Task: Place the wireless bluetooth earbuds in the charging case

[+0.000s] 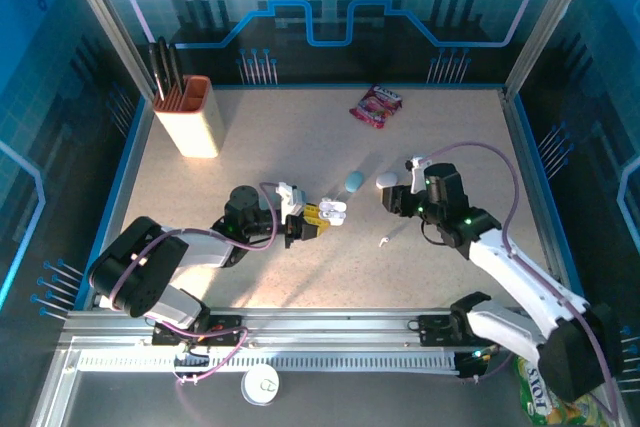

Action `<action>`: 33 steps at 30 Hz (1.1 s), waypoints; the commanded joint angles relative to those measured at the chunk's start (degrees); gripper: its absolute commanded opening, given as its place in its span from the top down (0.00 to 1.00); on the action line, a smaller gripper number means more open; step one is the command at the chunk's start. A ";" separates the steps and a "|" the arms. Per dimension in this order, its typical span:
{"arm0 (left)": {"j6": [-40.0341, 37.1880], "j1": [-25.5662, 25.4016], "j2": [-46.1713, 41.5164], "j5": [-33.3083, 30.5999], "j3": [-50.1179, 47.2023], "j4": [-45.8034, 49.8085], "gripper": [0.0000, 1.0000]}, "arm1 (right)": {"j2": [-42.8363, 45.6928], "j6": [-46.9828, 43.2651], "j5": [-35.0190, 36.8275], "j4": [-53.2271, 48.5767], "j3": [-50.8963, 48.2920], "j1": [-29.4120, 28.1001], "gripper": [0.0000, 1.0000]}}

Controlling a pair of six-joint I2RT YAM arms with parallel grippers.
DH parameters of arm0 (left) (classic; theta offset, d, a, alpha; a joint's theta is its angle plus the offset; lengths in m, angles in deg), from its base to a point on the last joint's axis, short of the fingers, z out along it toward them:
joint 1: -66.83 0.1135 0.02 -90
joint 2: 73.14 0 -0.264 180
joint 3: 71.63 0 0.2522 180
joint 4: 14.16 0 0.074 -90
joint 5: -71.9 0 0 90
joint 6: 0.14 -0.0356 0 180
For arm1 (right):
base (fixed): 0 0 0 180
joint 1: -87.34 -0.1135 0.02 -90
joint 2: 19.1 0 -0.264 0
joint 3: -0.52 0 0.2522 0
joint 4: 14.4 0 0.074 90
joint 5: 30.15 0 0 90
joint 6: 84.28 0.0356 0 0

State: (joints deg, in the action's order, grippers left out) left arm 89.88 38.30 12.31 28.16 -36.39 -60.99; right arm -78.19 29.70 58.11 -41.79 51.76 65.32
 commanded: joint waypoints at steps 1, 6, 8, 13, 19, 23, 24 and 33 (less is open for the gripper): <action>-0.63 0.43 0.07 0.94 -0.73 -2.71 0.89 | -4.98 4.50 -4.82 -6.85 -0.33 1.86 0.49; -0.77 0.48 -0.04 0.94 -0.64 -1.96 0.88 | -12.81 5.41 -8.58 -10.05 1.04 2.47 0.52; -0.58 0.46 0.12 1.12 -0.49 -1.98 0.89 | -15.60 5.71 -8.72 -11.56 1.76 2.42 0.53; -0.41 0.42 0.18 1.21 -0.47 -2.07 0.88 | -19.69 6.42 -10.01 -12.14 2.16 2.25 0.57; -0.37 0.43 0.66 1.38 -0.47 -2.09 0.89 | -23.73 6.99 -10.78 -11.79 3.57 1.20 0.61; -0.43 0.42 0.47 1.38 -0.64 -2.16 0.88 | -25.82 6.96 -11.17 -11.75 4.76 0.59 0.65; -0.50 0.41 0.34 1.42 -0.68 -2.08 0.88 | -26.22 6.96 -11.18 -12.01 5.09 0.45 0.65; -0.99 0.52 0.17 1.31 -0.82 -1.80 0.88 | -23.85 7.64 -12.38 -14.40 3.83 -1.02 0.64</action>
State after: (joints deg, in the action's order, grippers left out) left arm 89.88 38.54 12.33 28.18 -36.67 -61.15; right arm -103.85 36.39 47.27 -53.59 55.76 65.47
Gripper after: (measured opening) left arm 0.196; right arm 0.362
